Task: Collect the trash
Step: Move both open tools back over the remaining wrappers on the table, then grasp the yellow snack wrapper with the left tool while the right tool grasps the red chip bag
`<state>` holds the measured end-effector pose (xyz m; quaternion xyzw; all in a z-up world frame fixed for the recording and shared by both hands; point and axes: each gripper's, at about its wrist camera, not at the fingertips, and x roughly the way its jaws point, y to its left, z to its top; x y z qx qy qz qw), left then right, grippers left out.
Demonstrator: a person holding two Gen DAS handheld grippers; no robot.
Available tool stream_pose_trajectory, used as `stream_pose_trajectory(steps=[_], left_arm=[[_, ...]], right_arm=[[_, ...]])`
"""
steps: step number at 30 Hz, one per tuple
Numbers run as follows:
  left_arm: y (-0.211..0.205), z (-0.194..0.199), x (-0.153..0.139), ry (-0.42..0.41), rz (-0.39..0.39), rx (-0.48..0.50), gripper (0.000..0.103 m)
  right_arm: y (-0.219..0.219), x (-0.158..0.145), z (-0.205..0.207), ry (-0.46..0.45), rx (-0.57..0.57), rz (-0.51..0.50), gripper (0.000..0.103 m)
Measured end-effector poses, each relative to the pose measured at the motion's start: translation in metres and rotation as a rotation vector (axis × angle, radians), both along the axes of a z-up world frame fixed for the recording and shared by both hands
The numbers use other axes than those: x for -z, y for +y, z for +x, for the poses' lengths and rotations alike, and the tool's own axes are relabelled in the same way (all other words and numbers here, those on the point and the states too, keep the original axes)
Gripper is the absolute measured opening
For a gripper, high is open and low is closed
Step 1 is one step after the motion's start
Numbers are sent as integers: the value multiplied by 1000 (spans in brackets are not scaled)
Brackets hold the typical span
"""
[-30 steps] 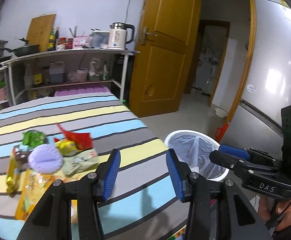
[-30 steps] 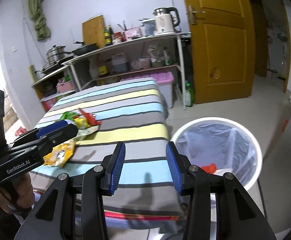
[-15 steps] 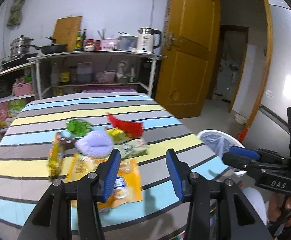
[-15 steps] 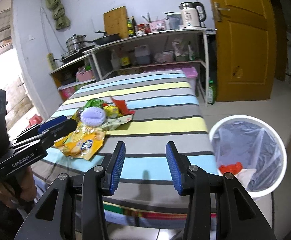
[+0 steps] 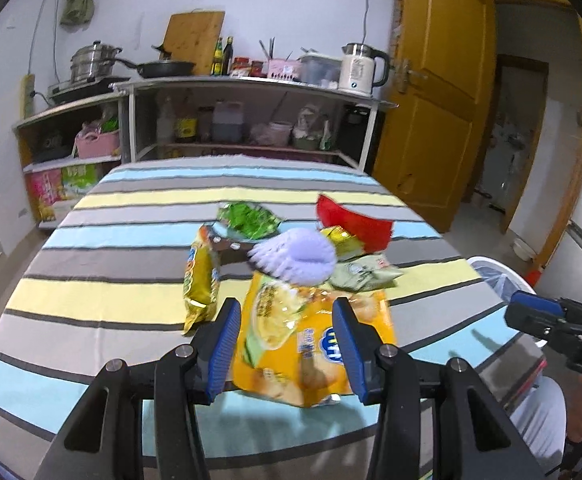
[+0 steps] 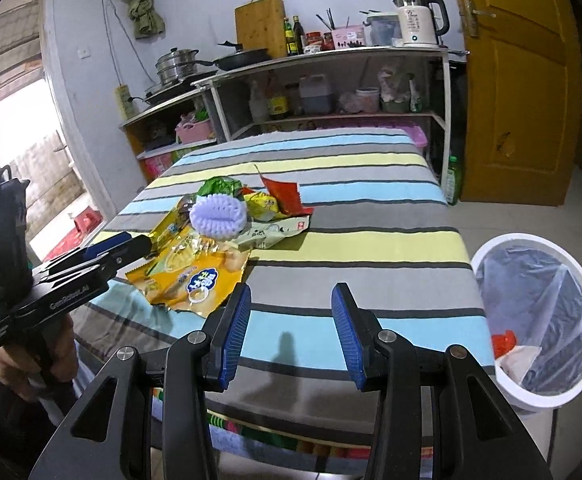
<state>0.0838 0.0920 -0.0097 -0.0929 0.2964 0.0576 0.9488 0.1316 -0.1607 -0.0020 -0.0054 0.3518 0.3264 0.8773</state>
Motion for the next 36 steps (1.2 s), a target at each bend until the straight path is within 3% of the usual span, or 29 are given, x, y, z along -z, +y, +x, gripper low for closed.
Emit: stream_pose_trajectory(steps=[7, 17, 18, 21, 24, 30, 36], left_arm=[[10, 14, 24, 75, -31, -12, 47], [11, 29, 36, 157, -53, -8, 47], [11, 29, 35, 159, -44, -13, 45], [8, 28, 36, 161, -34, -21, 24], [10, 26, 36, 150, -60, -14, 15], [11, 19, 33, 117, -103, 10, 3], [19, 10, 25, 74, -112, 14, 2]], right_arm=[[9, 6, 7, 14, -12, -14, 43], [27, 12, 27, 34, -25, -20, 43], [29, 13, 29, 39, -25, -19, 43], [36, 16, 40, 58, -26, -17, 43], [44, 20, 48, 80, -27, -13, 43], [57, 29, 70, 143, -13, 0, 43], [66, 38, 88, 221, 9, 34, 43]])
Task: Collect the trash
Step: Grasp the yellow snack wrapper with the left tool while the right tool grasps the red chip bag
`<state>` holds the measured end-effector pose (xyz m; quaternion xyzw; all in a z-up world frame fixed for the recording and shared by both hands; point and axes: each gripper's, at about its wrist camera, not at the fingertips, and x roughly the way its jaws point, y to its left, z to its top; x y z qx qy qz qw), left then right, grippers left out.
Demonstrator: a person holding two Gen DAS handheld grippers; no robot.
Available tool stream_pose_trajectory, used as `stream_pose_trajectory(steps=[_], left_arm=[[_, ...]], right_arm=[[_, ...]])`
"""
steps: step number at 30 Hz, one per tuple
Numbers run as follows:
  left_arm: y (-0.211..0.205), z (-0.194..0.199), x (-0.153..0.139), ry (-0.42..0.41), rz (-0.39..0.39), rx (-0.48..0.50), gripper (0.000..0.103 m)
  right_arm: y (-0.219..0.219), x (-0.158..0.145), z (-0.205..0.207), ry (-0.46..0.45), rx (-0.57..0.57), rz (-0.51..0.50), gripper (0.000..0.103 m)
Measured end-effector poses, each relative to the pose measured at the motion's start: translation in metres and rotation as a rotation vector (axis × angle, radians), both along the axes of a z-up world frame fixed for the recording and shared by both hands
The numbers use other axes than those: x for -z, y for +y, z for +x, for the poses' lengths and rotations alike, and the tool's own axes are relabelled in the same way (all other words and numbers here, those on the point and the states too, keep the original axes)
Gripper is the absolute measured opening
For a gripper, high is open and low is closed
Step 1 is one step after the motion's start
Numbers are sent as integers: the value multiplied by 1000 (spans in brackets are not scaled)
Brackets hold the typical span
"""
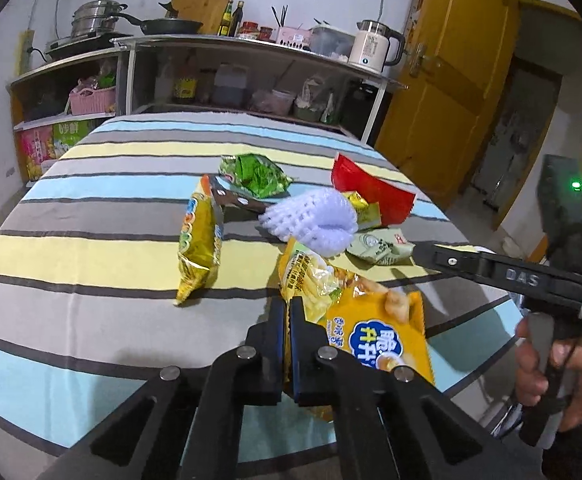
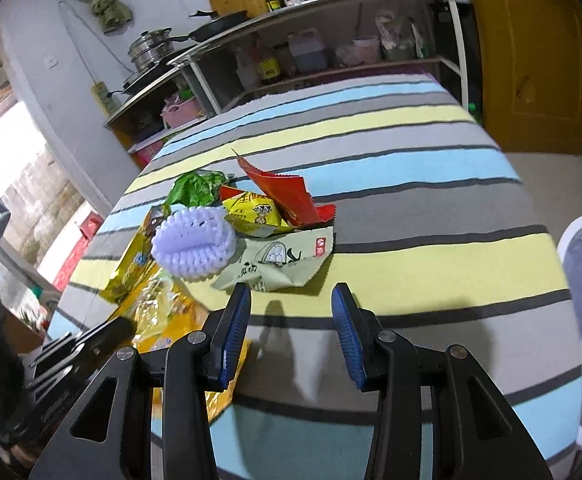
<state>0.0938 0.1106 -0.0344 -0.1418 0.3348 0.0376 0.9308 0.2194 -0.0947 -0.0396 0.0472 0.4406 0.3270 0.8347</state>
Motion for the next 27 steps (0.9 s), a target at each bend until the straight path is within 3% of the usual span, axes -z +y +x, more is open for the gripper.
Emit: stream_pose_trajectory(steps=[7, 10, 15, 16, 17, 20, 27], left_arm=[[11, 0, 2, -2, -18, -6, 2], [13, 1, 4, -2, -25, -3, 2], [14, 3, 7, 0, -31, 3, 2], [14, 3, 7, 0, -32, 4, 2], [14, 4, 7, 0, -33, 6, 2], [13, 3, 6, -3, -34, 8, 2], [9, -2, -6, -30, -37, 5, 2]], right_arm=[[8, -18, 13, -76, 4, -19, 43], [18, -25, 20, -156, -18, -70, 43], [35, -24, 35, -207, -60, -156, 43], [37, -23, 37, -211, -67, -164, 40], [40, -22, 39, -214, -78, -171, 23], [43, -18, 40, -218, -87, -186, 6], [25, -27, 30, -224, -46, -149, 1]])
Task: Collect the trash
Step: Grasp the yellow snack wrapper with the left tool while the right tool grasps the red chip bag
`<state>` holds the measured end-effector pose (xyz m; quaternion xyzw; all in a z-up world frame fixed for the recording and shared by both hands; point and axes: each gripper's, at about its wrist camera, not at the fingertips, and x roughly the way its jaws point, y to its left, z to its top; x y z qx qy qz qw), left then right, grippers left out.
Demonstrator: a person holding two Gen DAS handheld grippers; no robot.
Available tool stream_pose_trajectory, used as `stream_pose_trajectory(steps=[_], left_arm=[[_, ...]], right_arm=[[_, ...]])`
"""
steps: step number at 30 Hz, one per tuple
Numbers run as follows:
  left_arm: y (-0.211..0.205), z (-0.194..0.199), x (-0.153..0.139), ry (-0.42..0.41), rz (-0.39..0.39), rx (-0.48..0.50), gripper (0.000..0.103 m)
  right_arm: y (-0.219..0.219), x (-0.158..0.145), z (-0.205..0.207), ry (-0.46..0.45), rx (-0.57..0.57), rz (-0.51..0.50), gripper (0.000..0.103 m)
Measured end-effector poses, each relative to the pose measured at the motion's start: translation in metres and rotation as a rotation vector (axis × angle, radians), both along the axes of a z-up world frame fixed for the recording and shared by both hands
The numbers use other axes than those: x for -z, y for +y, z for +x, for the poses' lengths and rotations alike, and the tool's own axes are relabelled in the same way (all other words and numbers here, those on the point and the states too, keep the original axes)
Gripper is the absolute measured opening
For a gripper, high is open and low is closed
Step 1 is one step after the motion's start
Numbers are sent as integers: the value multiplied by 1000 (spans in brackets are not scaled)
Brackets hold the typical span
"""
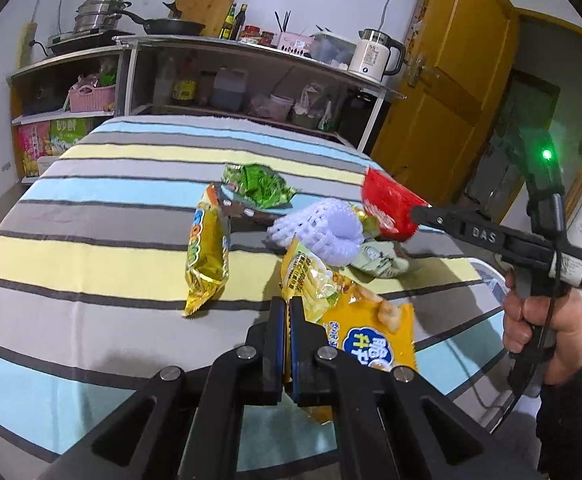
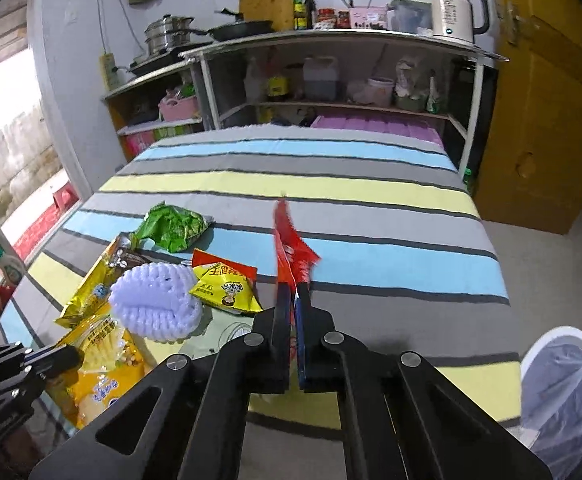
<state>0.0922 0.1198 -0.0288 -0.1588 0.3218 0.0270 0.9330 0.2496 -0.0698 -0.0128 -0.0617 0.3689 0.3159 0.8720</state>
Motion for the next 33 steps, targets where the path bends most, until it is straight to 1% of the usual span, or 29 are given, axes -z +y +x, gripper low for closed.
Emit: stream_pose_trajectory(steps=[9, 19, 22, 23, 24, 25, 26, 27, 28, 30, 33], left_arm=[[-15, -4, -35, -65, 35, 18, 1], [-32, -4, -58, -98, 65, 36, 1], [-31, -7, -61, -104, 73, 30, 1], [-31, -8, -61, -104, 72, 27, 1], [-30, -9, -61, -102, 71, 23, 1], [-29, -10, -60, -101, 68, 19, 1], [-28, -11, -60, -99, 66, 16, 1], [-27, -11, -58, -96, 65, 13, 1], [-27, -11, -57, -92, 63, 12, 1], [-26, -11, -56, -86, 59, 11, 1], [-23, -10, -53, -79, 56, 9, 1]], right_arm=[[-34, -27, -28, -37, 25, 65, 0], [-58, -40, -51, -63, 30, 96, 0], [-62, -38, -51, -36, -10, 129, 0], [-61, -36, -49, -30, -8, 124, 1], [-60, -34, -48, -26, -5, 114, 2], [-58, -30, -46, -19, -1, 101, 9], [-57, -25, -44, -6, 0, 96, 19], [-57, -19, -40, 11, -2, 95, 25], [-55, -12, -36, 30, -3, 92, 34], [-50, 3, -25, 63, 5, 56, 35], [-42, 20, -14, 108, -3, 32, 35]])
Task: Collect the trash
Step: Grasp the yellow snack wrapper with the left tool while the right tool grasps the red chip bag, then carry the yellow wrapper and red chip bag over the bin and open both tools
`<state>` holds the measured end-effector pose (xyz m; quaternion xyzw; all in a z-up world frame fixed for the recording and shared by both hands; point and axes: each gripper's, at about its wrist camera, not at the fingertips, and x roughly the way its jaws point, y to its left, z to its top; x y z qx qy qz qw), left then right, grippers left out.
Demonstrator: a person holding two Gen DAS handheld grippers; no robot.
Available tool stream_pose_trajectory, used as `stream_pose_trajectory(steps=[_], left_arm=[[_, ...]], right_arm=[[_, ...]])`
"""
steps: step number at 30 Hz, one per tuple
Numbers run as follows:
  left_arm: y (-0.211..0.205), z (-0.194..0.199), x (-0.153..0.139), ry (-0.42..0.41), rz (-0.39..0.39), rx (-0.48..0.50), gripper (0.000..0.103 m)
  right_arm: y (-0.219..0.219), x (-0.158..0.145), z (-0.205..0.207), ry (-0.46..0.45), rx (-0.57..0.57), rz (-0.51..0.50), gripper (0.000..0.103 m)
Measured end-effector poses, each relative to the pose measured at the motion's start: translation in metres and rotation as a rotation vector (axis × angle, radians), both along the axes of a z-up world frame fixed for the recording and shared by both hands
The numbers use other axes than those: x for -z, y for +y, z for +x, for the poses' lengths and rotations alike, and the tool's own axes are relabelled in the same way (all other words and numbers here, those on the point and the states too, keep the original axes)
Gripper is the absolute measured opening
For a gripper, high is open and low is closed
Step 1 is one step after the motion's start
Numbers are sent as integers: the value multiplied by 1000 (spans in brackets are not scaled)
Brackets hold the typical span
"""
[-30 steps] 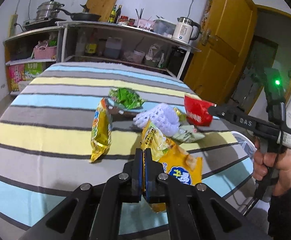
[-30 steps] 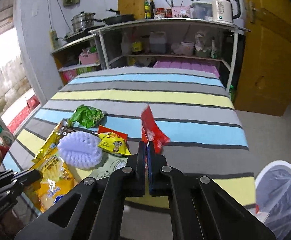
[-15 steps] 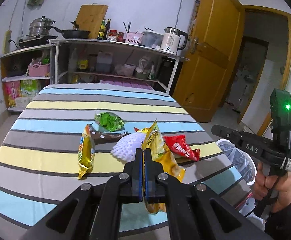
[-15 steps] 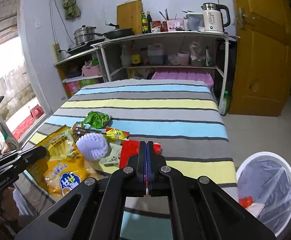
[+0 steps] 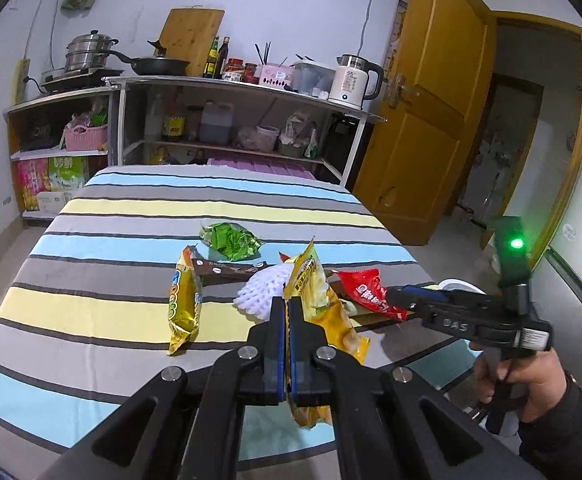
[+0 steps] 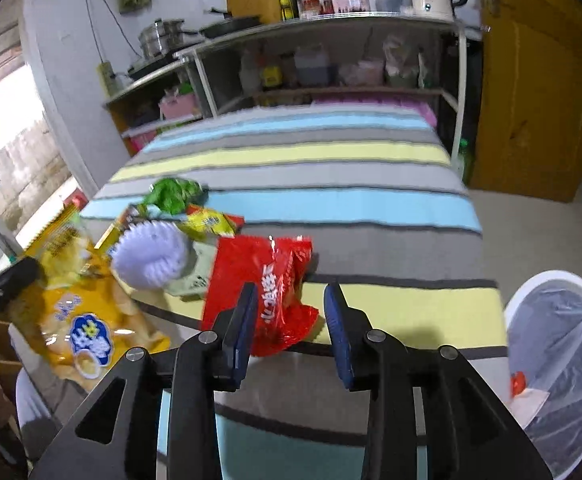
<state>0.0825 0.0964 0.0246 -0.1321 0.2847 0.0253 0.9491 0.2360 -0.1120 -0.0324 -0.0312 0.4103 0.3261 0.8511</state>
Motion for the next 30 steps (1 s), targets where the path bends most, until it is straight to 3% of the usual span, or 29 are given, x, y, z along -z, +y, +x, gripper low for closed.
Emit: stream_pose_trajectory(steps=[4, 5, 7, 10, 17, 30], left_arm=[[2, 2, 4, 7, -7, -4, 1], [3, 3, 5, 9, -8, -4, 1], [4, 5, 6, 12, -9, -6, 1], [5, 7, 5, 10, -12, -6, 1], [0, 13, -10, -19, -6, 8, 1], [-53, 57, -36, -53, 17, 121, 1]], right_arm=[[3, 18, 14, 103, 20, 4, 35], [1, 19, 13, 106, 21, 15, 32], [1, 18, 11, 97, 18, 15, 16], [2, 14, 3, 63, 18, -17, 15], [-15, -4, -9, 16, 46, 10, 14], [-80, -36, -29, -47, 158, 59, 14]])
